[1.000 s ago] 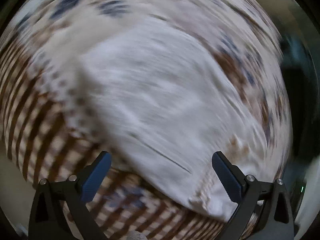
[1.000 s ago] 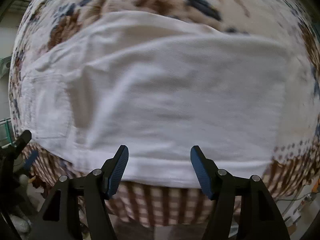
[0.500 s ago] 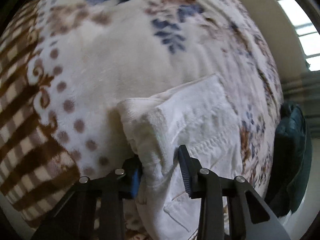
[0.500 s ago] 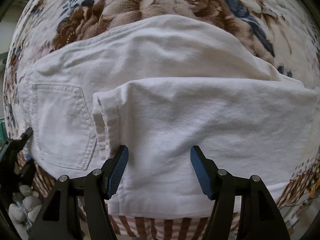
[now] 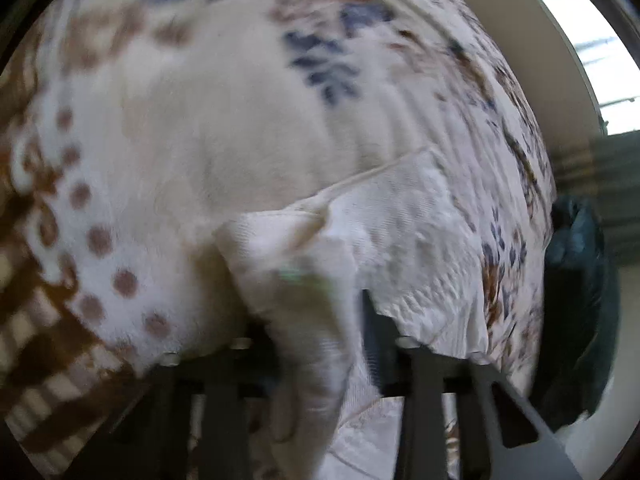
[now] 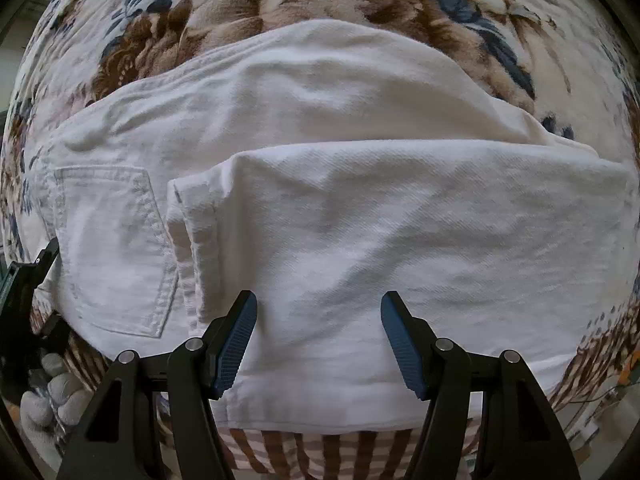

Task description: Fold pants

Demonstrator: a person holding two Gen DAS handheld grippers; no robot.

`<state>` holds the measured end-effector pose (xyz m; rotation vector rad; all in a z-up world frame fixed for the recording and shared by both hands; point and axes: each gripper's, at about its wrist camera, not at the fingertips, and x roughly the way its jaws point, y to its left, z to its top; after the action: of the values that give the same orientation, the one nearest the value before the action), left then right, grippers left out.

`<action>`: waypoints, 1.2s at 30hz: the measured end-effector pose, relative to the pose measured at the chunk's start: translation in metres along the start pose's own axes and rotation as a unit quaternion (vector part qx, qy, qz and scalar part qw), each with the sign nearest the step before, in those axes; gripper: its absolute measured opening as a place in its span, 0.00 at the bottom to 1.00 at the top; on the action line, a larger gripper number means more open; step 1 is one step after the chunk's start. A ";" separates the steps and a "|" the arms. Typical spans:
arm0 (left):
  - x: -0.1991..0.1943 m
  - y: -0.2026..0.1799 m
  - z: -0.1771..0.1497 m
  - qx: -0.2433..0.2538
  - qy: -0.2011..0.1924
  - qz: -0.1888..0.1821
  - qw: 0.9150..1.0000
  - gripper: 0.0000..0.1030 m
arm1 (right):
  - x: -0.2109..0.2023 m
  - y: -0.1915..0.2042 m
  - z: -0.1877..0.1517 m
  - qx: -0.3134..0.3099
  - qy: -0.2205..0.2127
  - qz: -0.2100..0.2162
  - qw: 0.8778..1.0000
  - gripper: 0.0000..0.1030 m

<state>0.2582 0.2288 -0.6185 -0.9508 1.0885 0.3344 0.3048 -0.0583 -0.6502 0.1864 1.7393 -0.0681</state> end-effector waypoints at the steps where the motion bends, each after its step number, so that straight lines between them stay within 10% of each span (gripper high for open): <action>1: -0.009 -0.010 -0.002 0.024 -0.012 0.003 1.000 0.16 | -0.001 -0.004 -0.002 0.001 -0.002 0.000 1.000 0.65; 5: -0.016 -0.027 -0.005 0.082 -0.022 0.001 0.996 0.16 | -0.004 -0.016 -0.010 -0.005 -0.005 -0.007 1.000 0.65; 10: 0.025 0.014 0.016 -0.038 0.026 -0.031 0.998 0.44 | -0.005 -0.027 -0.017 0.001 -0.006 -0.013 1.000 0.65; 13: 0.028 0.014 0.019 -0.052 0.020 -0.038 0.998 0.42 | -0.007 -0.035 -0.019 0.009 -0.009 -0.029 1.000 0.65; 22: -0.012 -0.045 0.007 0.090 -0.032 0.026 0.995 0.18 | -0.004 -0.068 -0.024 0.017 -0.022 -0.118 0.993 0.79; 36: -0.082 -0.176 -0.069 0.295 -0.066 0.004 0.953 0.14 | -0.027 -0.163 -0.034 0.054 -0.048 -0.143 0.987 0.84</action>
<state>0.2943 0.0897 -0.4713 -0.3850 0.9858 0.0641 0.2501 -0.2164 -0.6272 0.0100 1.6575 -0.3764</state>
